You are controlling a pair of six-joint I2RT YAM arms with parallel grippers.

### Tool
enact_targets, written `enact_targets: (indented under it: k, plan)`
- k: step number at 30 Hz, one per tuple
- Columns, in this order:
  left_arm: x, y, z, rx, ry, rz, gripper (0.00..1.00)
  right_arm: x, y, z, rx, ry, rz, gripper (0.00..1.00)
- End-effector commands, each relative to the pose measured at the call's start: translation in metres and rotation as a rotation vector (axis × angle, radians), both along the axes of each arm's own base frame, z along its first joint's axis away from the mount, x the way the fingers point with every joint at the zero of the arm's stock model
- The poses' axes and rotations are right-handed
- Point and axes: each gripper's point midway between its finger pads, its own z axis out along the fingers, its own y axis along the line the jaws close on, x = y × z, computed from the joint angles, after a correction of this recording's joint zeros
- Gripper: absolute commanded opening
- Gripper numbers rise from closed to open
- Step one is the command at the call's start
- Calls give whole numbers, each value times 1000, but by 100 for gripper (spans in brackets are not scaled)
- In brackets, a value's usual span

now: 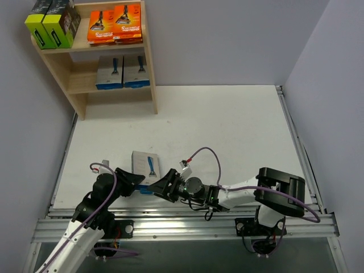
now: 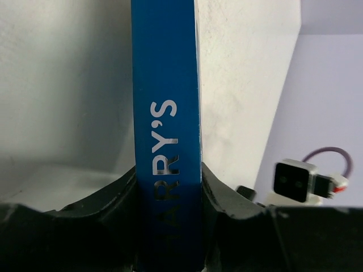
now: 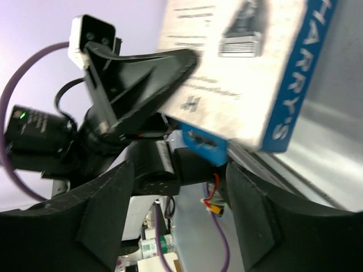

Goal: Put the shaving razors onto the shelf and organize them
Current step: Pass the shaving razor from the right arm to the left, then pass the shaving razor from the left arm to the right

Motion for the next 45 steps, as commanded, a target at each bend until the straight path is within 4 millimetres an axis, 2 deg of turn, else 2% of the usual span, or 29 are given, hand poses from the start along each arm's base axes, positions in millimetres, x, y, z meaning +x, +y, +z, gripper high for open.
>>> enact_targets:
  k: [1,2,4,5,6,7,9,13,18,22,29,30,31,33,34,36,37,39,40,42,43,44,45]
  plan:
    - [17,1,24,125,-89,-45,2,11,-18,16,-19,-55,-69,63]
    - [21,-2,39,143,-122,-68,2,13,-22,27,-5,-68,-82,66]
    - [29,-5,49,218,-168,-122,2,21,-34,22,-50,-72,-120,68]
    - [28,-12,47,230,-150,-179,2,22,-41,26,-45,-77,-130,70]
    - [32,-15,62,251,-194,-213,2,30,-48,24,-54,-79,-157,71]
    - [35,-20,66,257,-204,-238,2,33,-54,22,-66,-81,-167,72]
    - [34,-25,76,259,-235,-283,2,41,-65,22,-72,-85,-185,73]
    - [32,-41,116,172,-358,-337,2,70,-87,24,-89,-108,-225,74]
    - [18,-53,142,51,-429,-389,2,86,-78,51,-75,-185,-172,72]
    - [6,-53,161,-36,-473,-379,2,97,-68,69,-47,-221,-153,71]
    - [-8,-61,182,-245,-522,-393,3,117,-57,112,59,-293,-146,70]
    - [-8,-63,183,-271,-542,-400,5,116,-54,125,111,-314,-126,68]
    - [-9,-65,182,-288,-539,-409,5,118,-52,126,137,-298,-119,64]
    - [-13,-68,186,-324,-553,-437,7,119,-51,145,216,-319,-109,56]
    - [-13,-70,187,-328,-550,-446,6,120,-49,147,231,-312,-104,48]
    - [-14,-71,189,-329,-554,-459,8,122,-45,160,256,-333,-95,40]
    - [-14,-71,191,-324,-558,-462,9,122,-44,163,260,-339,-90,31]
    - [-13,-70,187,-298,-545,-459,11,122,-42,172,271,-354,-89,21]
    - [-14,-69,190,-291,-549,-454,13,122,-43,176,272,-361,-92,12]
    - [-13,-66,181,-257,-519,-440,16,124,-43,178,256,-373,-94,4]
    - [-10,-62,179,-240,-510,-410,21,123,-45,183,258,-381,-95,0]
    - [-9,-59,180,-212,-505,-395,24,123,-45,183,253,-383,-98,0]
    - [-9,-56,168,-178,-449,-380,26,123,-46,181,241,-381,-100,0]
